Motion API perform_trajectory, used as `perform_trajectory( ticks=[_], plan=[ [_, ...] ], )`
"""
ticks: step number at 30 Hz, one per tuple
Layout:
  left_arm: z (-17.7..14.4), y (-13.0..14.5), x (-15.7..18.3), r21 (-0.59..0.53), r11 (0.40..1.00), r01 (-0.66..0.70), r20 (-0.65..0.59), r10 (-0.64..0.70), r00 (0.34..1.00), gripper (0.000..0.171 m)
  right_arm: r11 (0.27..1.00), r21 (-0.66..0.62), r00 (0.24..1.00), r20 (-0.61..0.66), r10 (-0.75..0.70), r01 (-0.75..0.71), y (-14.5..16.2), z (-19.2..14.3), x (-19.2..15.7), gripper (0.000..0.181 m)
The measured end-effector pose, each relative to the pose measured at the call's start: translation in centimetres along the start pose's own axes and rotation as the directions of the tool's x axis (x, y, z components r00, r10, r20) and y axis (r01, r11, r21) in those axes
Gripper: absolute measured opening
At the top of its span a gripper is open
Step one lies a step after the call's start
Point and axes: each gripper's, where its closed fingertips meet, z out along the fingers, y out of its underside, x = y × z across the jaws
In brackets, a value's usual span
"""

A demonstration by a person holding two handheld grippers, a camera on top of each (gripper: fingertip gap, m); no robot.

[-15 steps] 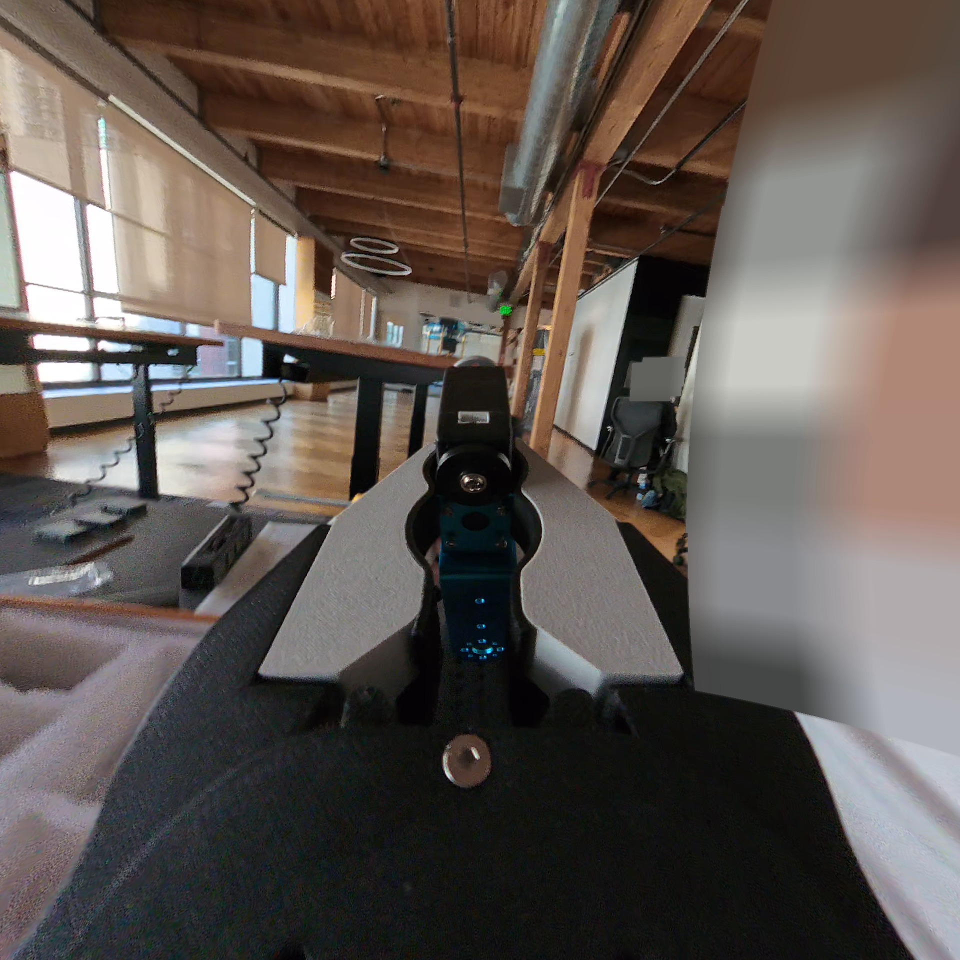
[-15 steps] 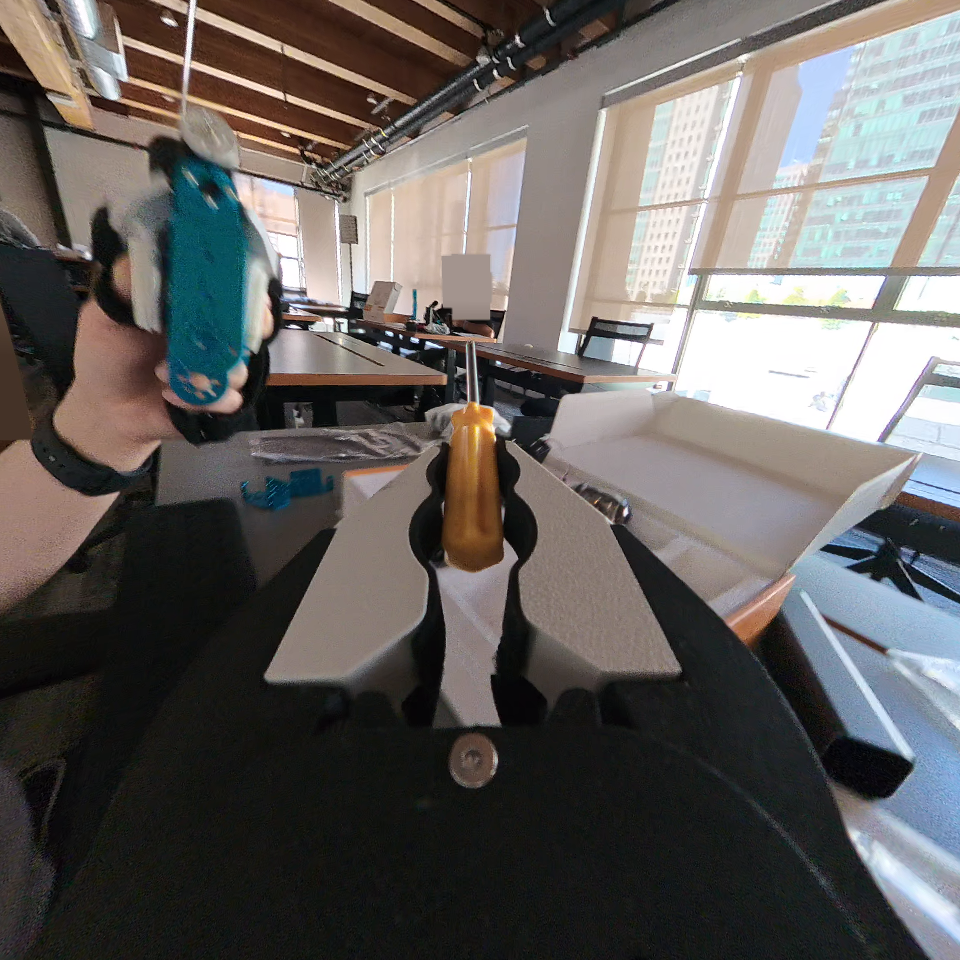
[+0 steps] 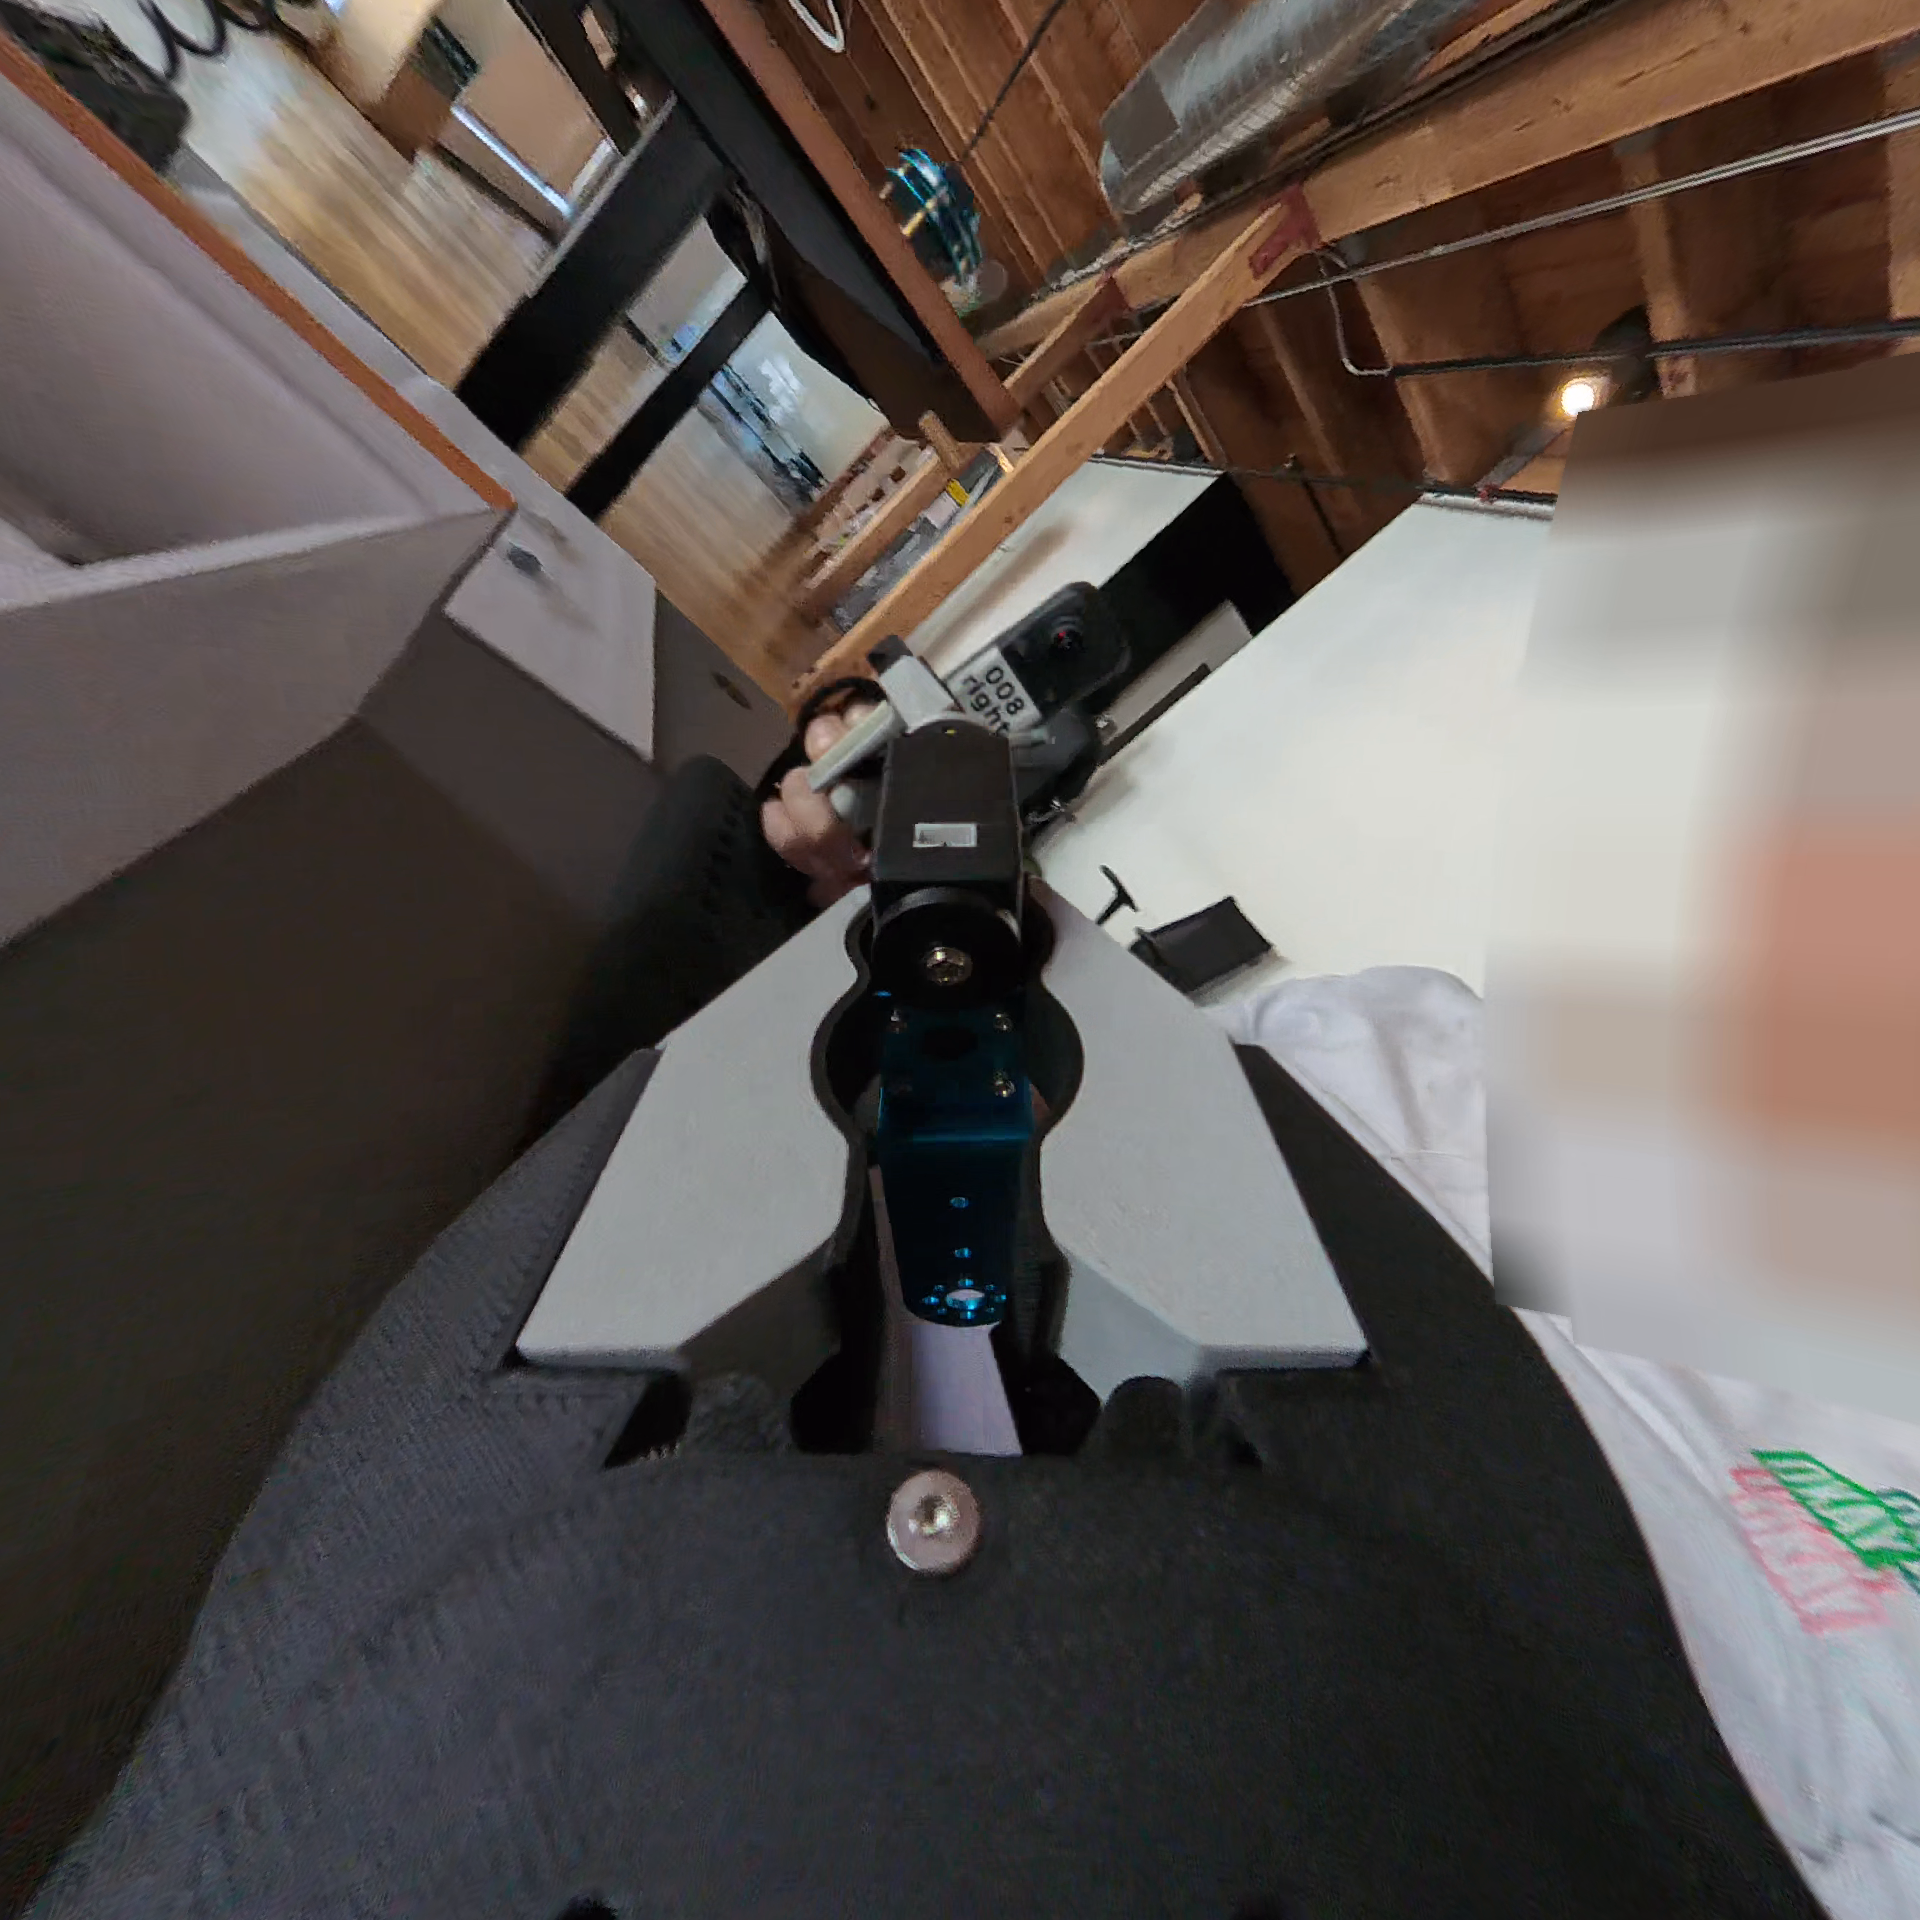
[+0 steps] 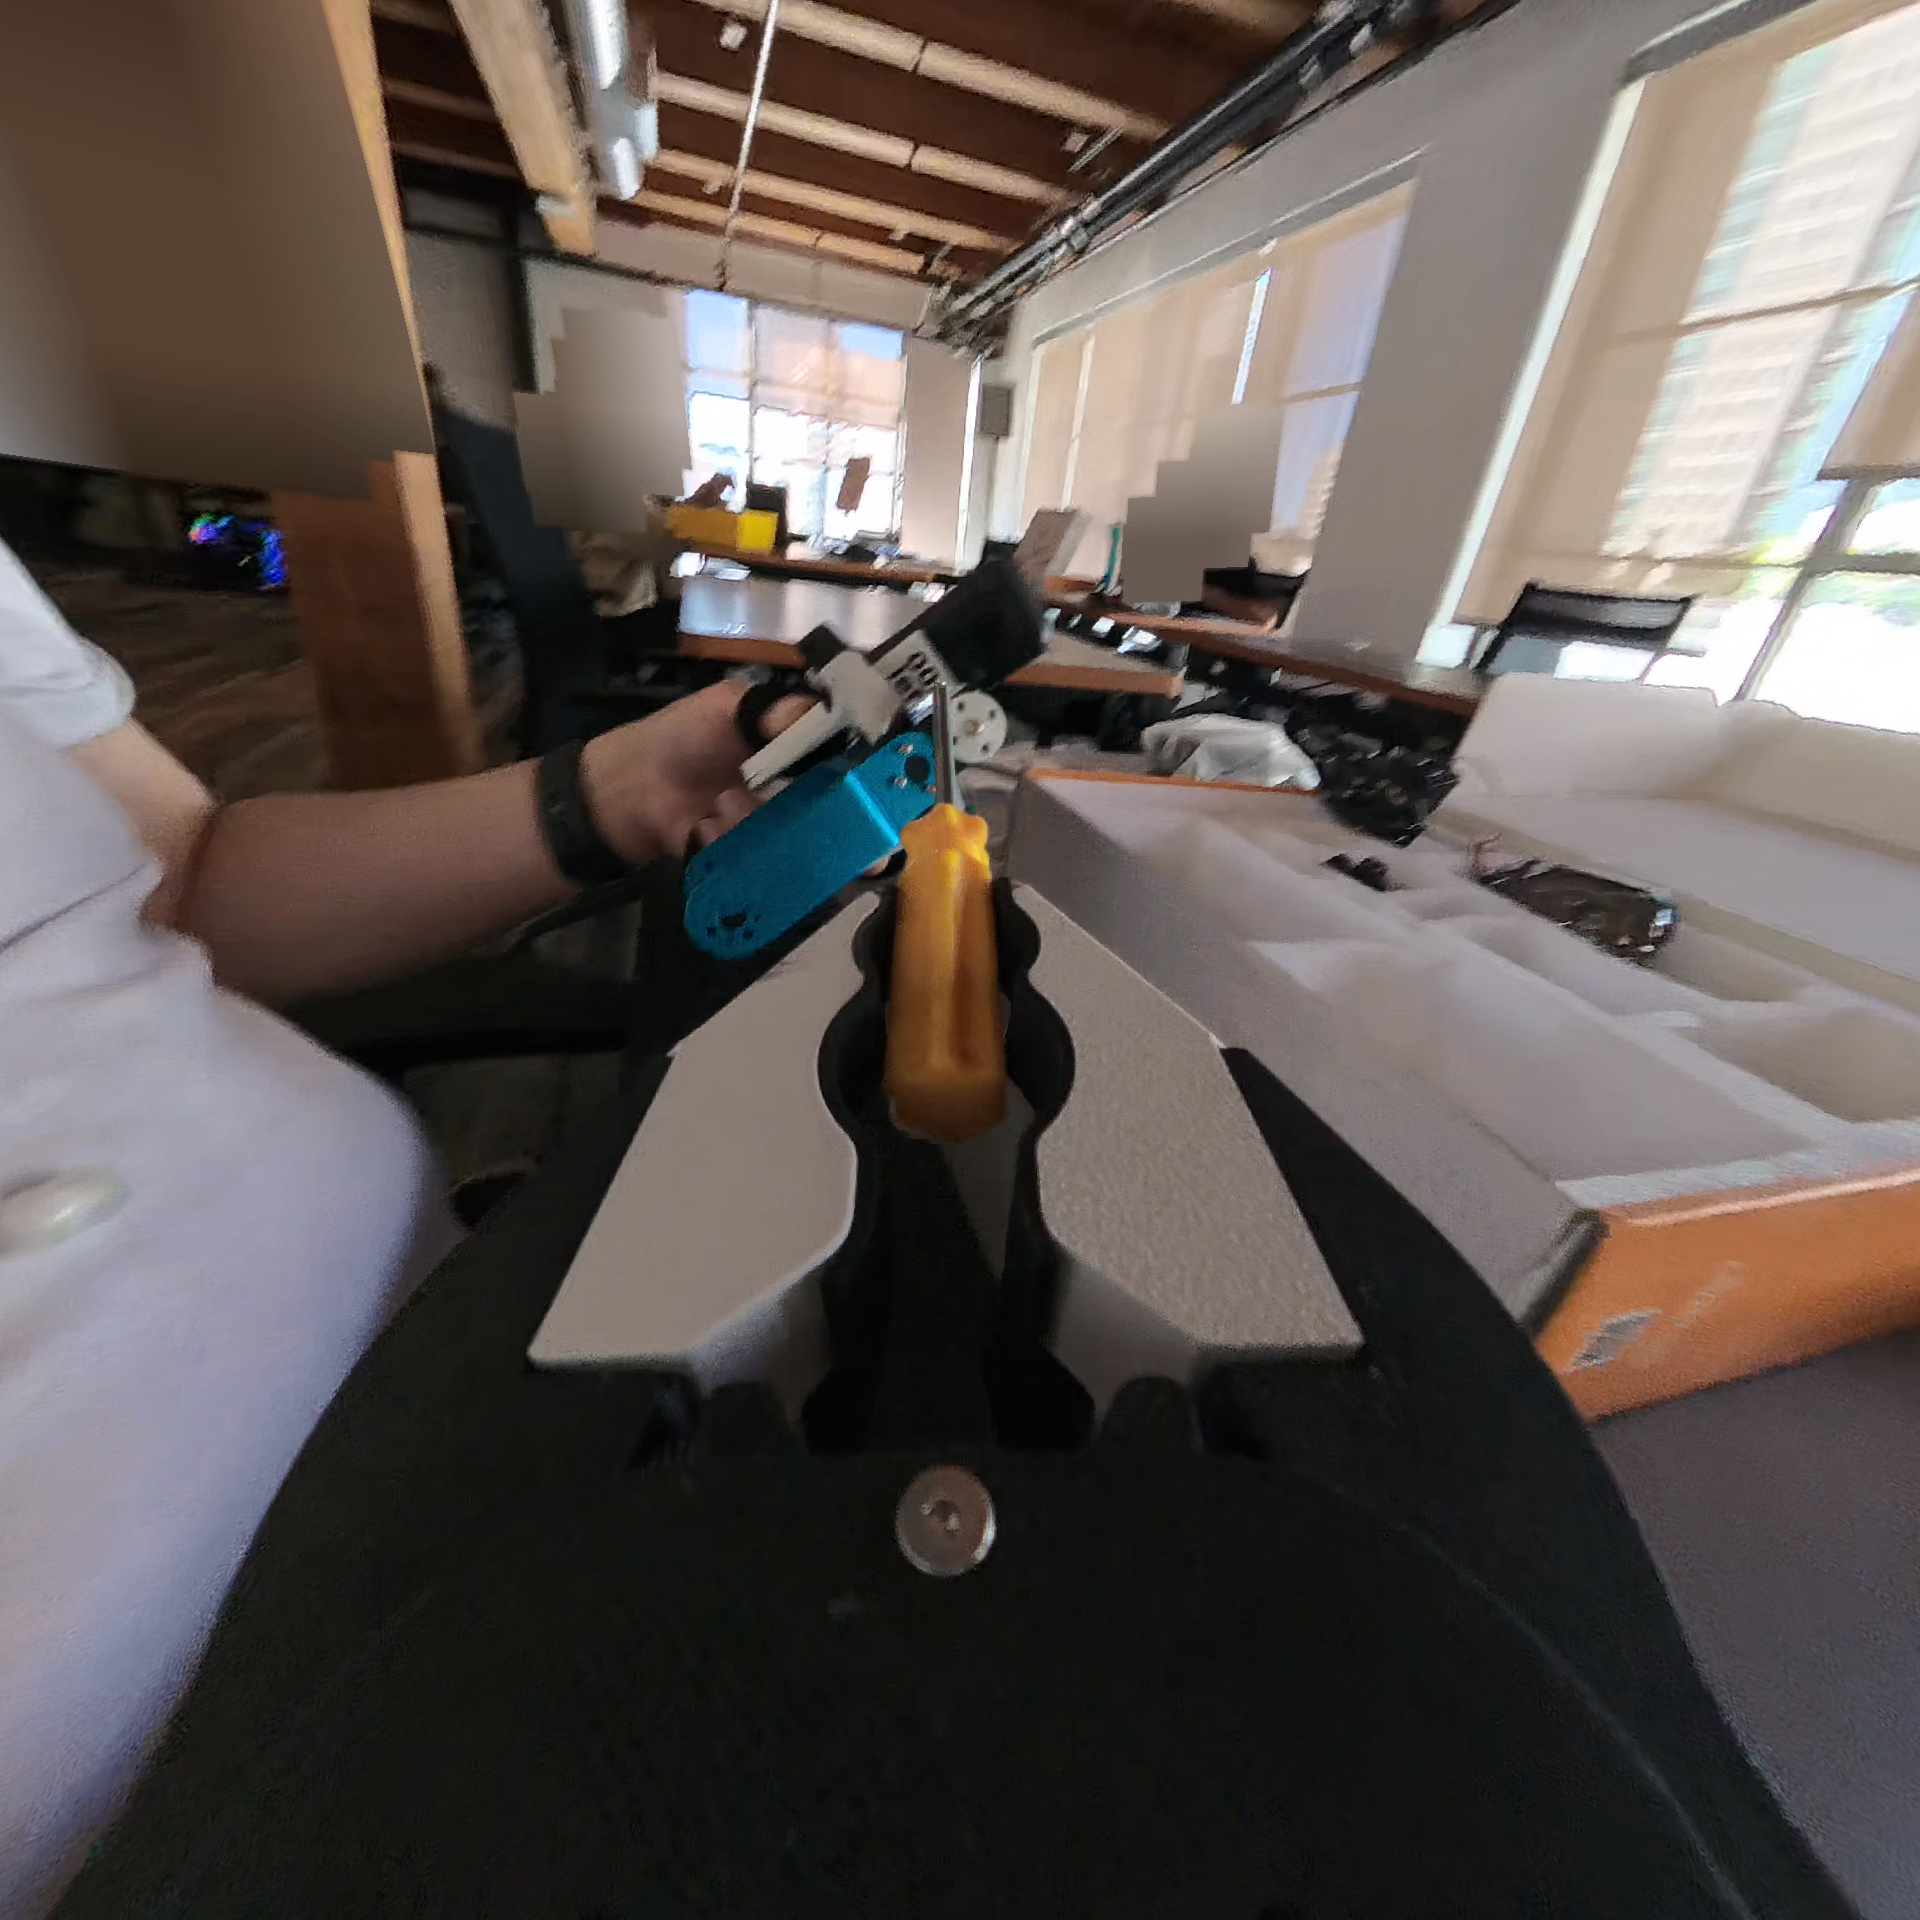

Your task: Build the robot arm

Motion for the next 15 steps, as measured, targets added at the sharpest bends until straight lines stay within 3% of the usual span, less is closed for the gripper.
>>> perform_trajectory(
  ticks=[7, 11, 15],
  plan=[
    [-4.6, 1.0, -1.8, 0.038, 0.987, 0.154, 0.024, -0.155, 0.988, 0.021, 0.982, -0.149, 0.986, 0.134, -0.097, 0.116, 2.3, 3.5, -0.9, 0.017],
    [-5.9, 2.8, -2.8, -0.045, 0.979, 0.2, 0.125, -0.193, 0.973, 0.021, 0.965, -0.15, 0.965, 0.184, -0.185, 0.214, 2.5, 4.8, -0.6, 0.017],
    [-6.1, 3.1, -2.8, -0.046, 0.961, 0.273, 0.094, -0.268, 0.959, 0.02, 0.935, -0.19, 0.944, 0.205, -0.26, 0.299, 4.1, 5.0, -0.5, 0.017]
  ],
)
